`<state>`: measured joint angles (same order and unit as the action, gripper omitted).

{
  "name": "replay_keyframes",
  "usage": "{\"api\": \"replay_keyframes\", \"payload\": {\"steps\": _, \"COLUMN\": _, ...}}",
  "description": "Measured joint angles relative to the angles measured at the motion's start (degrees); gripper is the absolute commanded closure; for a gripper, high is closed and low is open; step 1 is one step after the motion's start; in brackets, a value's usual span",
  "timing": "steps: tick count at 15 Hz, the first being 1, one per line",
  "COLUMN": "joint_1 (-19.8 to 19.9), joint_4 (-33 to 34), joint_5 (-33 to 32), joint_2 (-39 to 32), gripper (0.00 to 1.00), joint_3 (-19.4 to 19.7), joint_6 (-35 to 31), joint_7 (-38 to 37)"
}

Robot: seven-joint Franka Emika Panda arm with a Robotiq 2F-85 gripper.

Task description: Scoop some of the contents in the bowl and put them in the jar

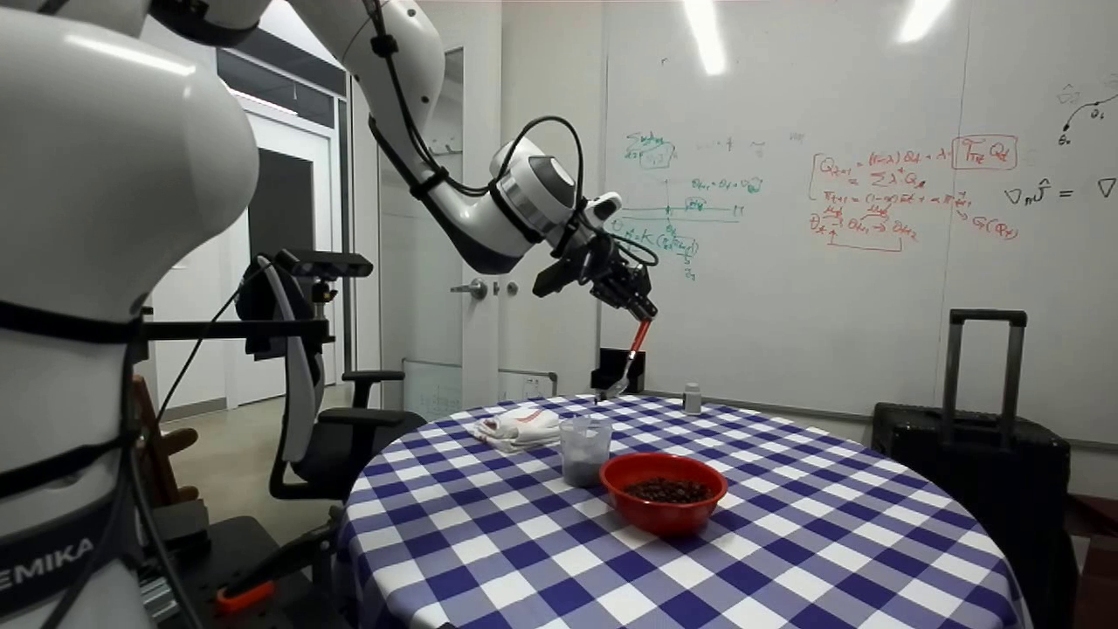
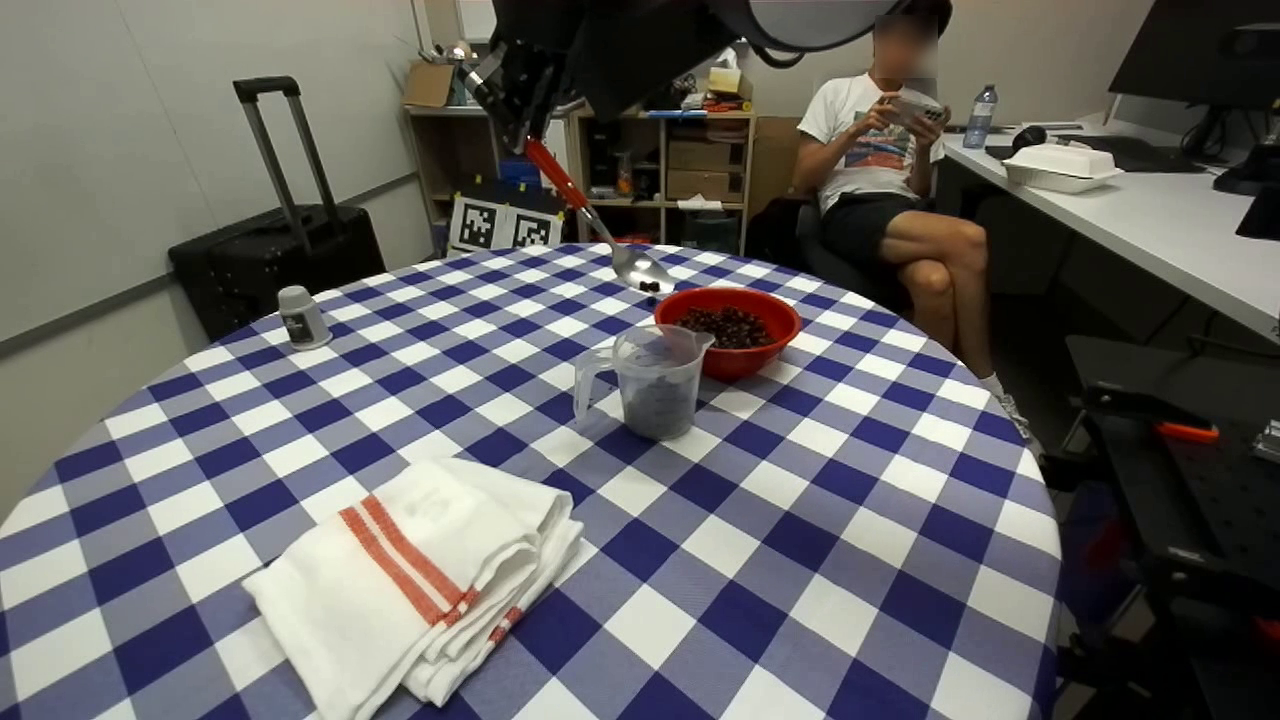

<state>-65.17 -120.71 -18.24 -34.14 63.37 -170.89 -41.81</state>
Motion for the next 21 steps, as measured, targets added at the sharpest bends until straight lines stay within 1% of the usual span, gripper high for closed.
{"api": "replay_keyframes", "payload": {"steps": 8, "joint_1": -7.7, "joint_4": -2.0, "joint_5": 5.3, "joint_2": -4.7, "gripper": 0.95, "joint_3": 6.6, "joint_6": 0.0, "joint_7": 0.1}}
{"api": "replay_keyframes", "payload": {"steps": 12, "joint_1": -10.3, "joint_4": -3.0, "joint_5": 7.9, "joint_2": -6.9, "gripper": 0.95, "joint_3": 8.3, "joint_6": 0.0, "joint_7": 0.5}}
{"api": "replay_keyframes", "payload": {"steps": 17, "joint_1": -10.7, "joint_4": -3.8, "joint_5": 11.5, "joint_2": -6.8, "gripper": 0.95, "joint_3": 7.7, "joint_6": 0.0, "joint_7": 2.8}}
{"api": "replay_keyframes", "payload": {"steps": 19, "joint_1": -9.6, "joint_4": -3.9, "joint_5": 12.2, "joint_2": -5.4, "gripper": 0.95, "joint_3": 6.2, "joint_6": 0.0, "joint_7": 5.7}}
{"api": "replay_keyframes", "payload": {"steps": 21, "joint_1": -7.6, "joint_4": -3.8, "joint_5": 12.2, "joint_2": -3.3, "gripper": 0.95, "joint_3": 4.4, "joint_6": 0.0, "joint_7": 9.6}}
